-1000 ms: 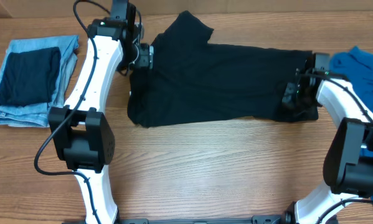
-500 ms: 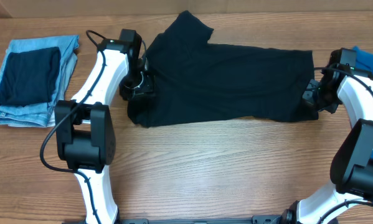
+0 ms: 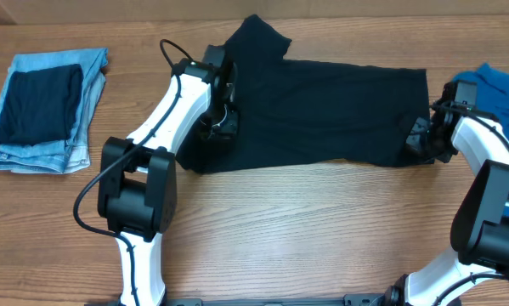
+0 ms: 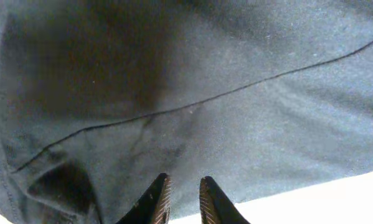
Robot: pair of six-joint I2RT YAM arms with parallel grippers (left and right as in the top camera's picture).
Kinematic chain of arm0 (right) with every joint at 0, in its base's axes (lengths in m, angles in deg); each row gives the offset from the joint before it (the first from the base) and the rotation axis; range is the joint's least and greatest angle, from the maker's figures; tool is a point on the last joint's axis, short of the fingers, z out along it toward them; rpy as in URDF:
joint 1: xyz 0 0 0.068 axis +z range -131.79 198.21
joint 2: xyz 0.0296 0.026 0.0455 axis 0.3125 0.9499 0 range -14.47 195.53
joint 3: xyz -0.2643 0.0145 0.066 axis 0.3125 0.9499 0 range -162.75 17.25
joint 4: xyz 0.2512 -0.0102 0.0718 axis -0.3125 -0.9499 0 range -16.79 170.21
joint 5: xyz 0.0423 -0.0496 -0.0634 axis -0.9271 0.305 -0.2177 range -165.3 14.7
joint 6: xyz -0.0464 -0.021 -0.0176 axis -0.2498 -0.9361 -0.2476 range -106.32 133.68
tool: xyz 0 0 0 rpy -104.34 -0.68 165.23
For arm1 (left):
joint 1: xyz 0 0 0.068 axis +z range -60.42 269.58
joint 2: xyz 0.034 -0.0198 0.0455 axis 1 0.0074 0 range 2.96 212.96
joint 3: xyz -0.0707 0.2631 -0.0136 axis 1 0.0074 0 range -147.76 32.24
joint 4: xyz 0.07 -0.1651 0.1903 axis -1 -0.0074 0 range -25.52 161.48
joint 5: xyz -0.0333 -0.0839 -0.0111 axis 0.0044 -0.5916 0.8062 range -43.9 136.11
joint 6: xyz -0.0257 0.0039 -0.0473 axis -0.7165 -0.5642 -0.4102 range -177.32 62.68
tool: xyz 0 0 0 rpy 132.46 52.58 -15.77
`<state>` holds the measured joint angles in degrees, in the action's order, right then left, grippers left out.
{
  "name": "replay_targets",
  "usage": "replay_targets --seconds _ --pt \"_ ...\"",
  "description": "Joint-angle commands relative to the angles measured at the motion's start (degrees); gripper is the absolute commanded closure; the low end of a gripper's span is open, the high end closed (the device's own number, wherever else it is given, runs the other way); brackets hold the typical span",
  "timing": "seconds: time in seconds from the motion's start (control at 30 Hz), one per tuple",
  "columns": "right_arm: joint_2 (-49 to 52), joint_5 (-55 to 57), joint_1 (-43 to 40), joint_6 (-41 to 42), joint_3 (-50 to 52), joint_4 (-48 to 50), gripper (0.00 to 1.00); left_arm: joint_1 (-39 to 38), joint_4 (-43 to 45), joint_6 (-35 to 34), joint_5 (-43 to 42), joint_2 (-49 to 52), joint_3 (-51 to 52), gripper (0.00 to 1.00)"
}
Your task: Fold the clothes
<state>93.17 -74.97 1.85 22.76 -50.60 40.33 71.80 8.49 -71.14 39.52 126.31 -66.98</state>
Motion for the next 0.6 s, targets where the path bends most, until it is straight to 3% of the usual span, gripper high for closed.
replay_targets --seconds 0.0,0.2,0.43,0.57 --pt "-0.79 -0.13 0.22 -0.13 1.29 0.87 0.96 -0.07 2.58 -0.39 5.44 -0.76 3.21 0.78" --pt "-0.79 -0.59 0.22 -0.13 4.26 2.64 0.96 0.22 5.7 -0.52 6.08 -0.76 8.63 0.79" --pt "-0.79 -0.35 0.22 -0.17 6.03 4.15 0.96 1.49 7.98 0.07 14.6 -0.76 12.0 0.77" --pt "-0.79 5.25 0.2 -0.17 6.03 3.39 0.96 5.25 8.02 2.95 15.96 -0.76 12.0 0.78"
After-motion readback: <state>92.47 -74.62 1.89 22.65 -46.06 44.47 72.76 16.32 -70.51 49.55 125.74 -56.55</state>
